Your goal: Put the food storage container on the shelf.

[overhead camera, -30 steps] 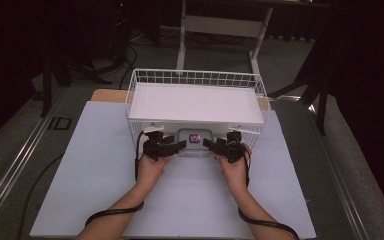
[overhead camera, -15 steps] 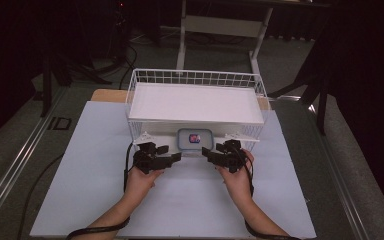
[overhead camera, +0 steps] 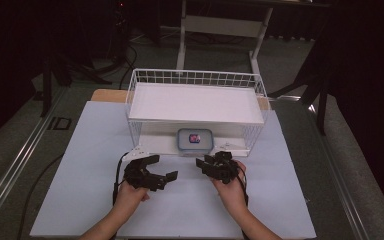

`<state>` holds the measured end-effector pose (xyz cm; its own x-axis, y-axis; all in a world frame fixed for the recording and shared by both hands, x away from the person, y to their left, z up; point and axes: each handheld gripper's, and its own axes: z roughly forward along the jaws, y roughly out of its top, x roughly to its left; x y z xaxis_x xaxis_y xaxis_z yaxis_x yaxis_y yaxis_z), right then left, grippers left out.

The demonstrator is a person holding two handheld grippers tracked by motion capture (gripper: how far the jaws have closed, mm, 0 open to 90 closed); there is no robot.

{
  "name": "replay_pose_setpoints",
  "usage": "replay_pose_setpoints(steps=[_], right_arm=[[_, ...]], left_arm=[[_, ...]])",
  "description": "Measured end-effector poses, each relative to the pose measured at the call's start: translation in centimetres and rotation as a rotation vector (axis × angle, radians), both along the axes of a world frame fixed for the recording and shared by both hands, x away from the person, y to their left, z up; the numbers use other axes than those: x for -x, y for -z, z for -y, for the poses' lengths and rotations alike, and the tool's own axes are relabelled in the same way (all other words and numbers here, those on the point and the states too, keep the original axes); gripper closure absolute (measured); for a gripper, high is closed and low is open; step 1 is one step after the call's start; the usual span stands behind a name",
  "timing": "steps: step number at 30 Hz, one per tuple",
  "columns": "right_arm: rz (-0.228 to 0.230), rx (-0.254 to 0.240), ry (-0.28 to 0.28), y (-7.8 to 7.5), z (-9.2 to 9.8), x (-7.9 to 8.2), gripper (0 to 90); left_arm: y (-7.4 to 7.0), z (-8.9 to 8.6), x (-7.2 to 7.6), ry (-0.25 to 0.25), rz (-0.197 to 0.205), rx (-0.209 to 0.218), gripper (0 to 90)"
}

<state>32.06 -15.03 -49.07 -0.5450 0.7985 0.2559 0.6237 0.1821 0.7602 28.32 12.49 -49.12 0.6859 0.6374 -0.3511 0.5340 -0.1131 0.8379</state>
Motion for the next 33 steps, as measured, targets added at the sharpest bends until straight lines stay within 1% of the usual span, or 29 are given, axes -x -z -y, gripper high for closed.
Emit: replay_pose_setpoints(steps=[2, 4, 5, 6, 9, 11, 14, 15, 16, 18, 19, 22, 24, 29, 33], right_arm=[[-0.002, 0.009, -0.003, 0.5, 0.0, -0.1, 68.1], [-0.002, 0.026, -0.004, 0.7, -0.1, -0.1, 80.8], [0.001, 0.033, -0.002, 0.8, -0.1, -0.2, 84.5], [-0.007, 0.025, -0.001, 0.9, -0.1, -0.4, 89.1], [-0.025, 0.034, 0.004, 1.2, -0.1, -0.8, 90.0], [-0.034, 0.029, 0.01, 1.4, -0.2, -1.1, 90.0], [-0.027, 0.031, 0.019, 1.6, -0.5, -1.5, 90.0], [-0.028, 0.032, 0.022, 1.6, -0.6, -1.6, 90.0], [-0.025, 0.033, 0.026, 1.7, -0.7, -1.7, 90.0], [-0.022, 0.037, 0.024, 1.8, -1.0, -2.0, 90.0], [-0.022, 0.035, 0.024, 1.8, -1.1, -2.2, 90.0], [-0.024, 0.045, 0.022, 2.0, -1.6, -2.7, 90.0], [-0.021, 0.054, 0.028, 2.2, -1.8, -3.0, 90.0], [-0.029, 0.05, 0.03, 2.5, -2.1, -3.5, 90.0], [-0.029, 0.05, 0.021, 2.5, -2.7, -3.8, 90.0]], left_arm=[[0.2, -0.3, 0.5, -0.007, 0.001, -0.009, 0.4], [0.3, -0.5, 1.1, 0.001, 0.003, -0.011, 0.4], [0.5, -0.7, 1.4, 0.007, 0.008, -0.008, 0.4], [0.5, -0.8, 1.6, 0.007, 0.017, -0.014, 0.4], [1.0, -1.1, 2.2, -0.016, 0.048, -0.018, 0.4], [1.2, -1.2, 2.5, -0.029, 0.077, -0.025, 0.4], [1.3, -1.2, 2.5, -0.041, 0.098, -0.019, 0.4], [1.4, -1.3, 2.5, -0.049, 0.115, -0.024, 0.4], [1.5, -1.2, 2.5, -0.06, 0.123, -0.023, 0.4], [1.7, -1.2, 2.4, -0.067, 0.118, -0.008, 0.4], [1.8, -1.2, 2.4, -0.067, 0.113, -0.007, 0.4], [1.9, -1.0, 2.4, -0.061, 0.118, -0.026, 0.4], [2.0, -1.0, 2.4, -0.058, 0.115, -0.023, 0.4], [2.0, -1.2, 2.2, -0.061, 0.113, -0.015, 0.4], [2.0, -1.2, 2.2, -0.058, 0.119, -0.019, 0.4]])
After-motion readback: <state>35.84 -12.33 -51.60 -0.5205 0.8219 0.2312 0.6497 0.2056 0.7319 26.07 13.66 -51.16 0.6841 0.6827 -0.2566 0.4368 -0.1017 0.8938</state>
